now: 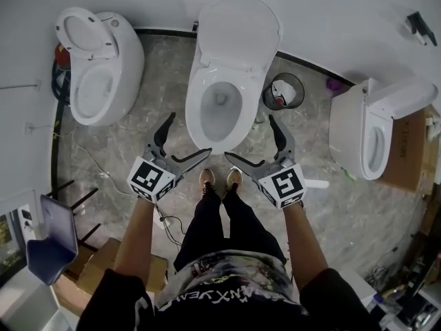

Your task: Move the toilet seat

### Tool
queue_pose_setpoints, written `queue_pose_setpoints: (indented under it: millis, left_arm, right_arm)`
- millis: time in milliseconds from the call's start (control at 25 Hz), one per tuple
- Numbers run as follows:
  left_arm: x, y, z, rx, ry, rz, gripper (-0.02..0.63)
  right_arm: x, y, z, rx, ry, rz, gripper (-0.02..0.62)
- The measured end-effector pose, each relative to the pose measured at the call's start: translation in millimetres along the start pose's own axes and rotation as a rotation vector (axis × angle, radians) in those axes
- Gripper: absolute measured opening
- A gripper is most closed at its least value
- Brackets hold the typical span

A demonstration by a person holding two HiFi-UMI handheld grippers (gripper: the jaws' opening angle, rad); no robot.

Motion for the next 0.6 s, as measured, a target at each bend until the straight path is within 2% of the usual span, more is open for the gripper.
queue_pose_setpoints:
  millis: [160, 600]
  left_arm:
    - [-2, 22, -13, 0.031, -0.008, 0.003, 0.520]
    - [3, 106, -46, 0.078, -0.031, 0.086, 0.520]
  right_arm:
    - [-12, 22, -9, 0.002, -0.013, -0.016, 0.584]
    - [-30, 107, -41, 0.043, -0.033, -0.072, 0.584]
Point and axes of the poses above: the fingertips, and each gripper's own axes: z backward along the fingers, x to its left, y out of its underside, the point moved 8 cm from there along z, backward along the fingers, and after that the axes turned 1 degree about -z, right-handed, at the moved point
